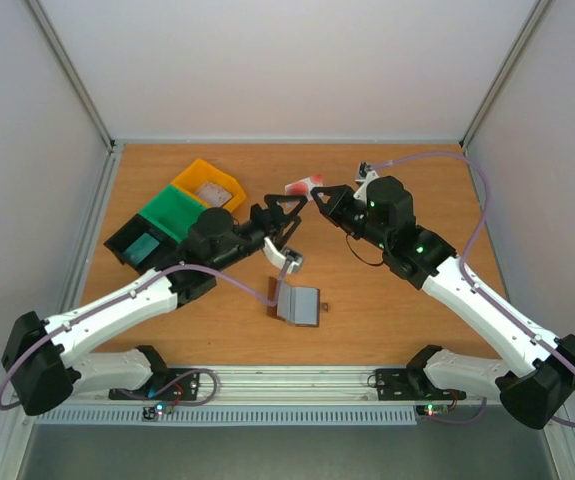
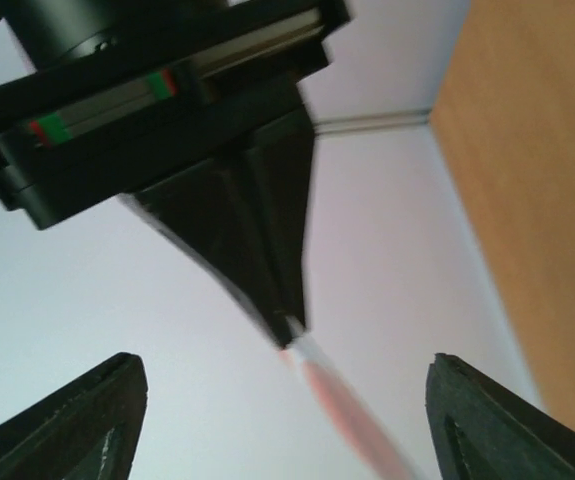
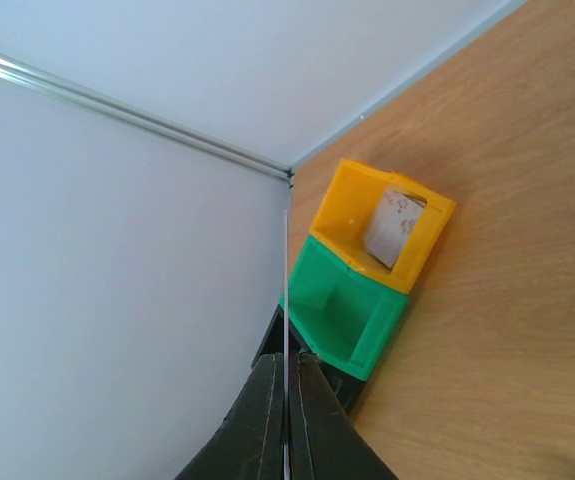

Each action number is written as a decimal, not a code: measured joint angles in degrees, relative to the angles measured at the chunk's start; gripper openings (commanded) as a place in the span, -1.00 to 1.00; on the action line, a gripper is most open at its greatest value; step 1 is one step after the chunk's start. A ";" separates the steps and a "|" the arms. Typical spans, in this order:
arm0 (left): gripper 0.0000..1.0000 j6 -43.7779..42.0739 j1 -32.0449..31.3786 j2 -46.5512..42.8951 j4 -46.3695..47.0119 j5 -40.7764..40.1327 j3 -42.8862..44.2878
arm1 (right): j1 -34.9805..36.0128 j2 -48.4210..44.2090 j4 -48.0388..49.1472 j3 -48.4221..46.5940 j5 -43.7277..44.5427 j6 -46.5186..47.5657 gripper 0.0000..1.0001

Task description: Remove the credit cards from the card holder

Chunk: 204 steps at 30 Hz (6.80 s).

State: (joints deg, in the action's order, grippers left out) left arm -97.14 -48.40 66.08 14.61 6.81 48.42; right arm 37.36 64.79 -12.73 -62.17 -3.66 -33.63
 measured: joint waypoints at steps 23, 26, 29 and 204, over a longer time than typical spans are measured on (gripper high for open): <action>-0.99 -2.10 2.40 4.26 -5.09 -6.29 8.02 | 0.00 1.29 4.13 0.00 -6.80 0.92 -0.98; -1.00 -0.98 2.54 3.34 -5.57 -6.69 7.37 | 0.00 2.01 4.15 -0.02 -8.11 1.07 -0.98; -0.82 1.18 2.54 2.05 -7.43 -7.39 7.23 | 0.00 2.21 3.89 -0.09 -8.35 1.14 -0.97; -0.99 59.32 37.79 39.89 -55.04 -33.03 30.34 | 2.75 -6.38 -29.73 -6.93 -9.55 64.11 0.97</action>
State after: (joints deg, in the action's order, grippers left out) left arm -37.82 -10.61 105.97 -40.42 -26.22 78.76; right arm 40.12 58.41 -42.46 -69.10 -13.21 30.48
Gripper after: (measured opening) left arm 0.009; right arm 0.986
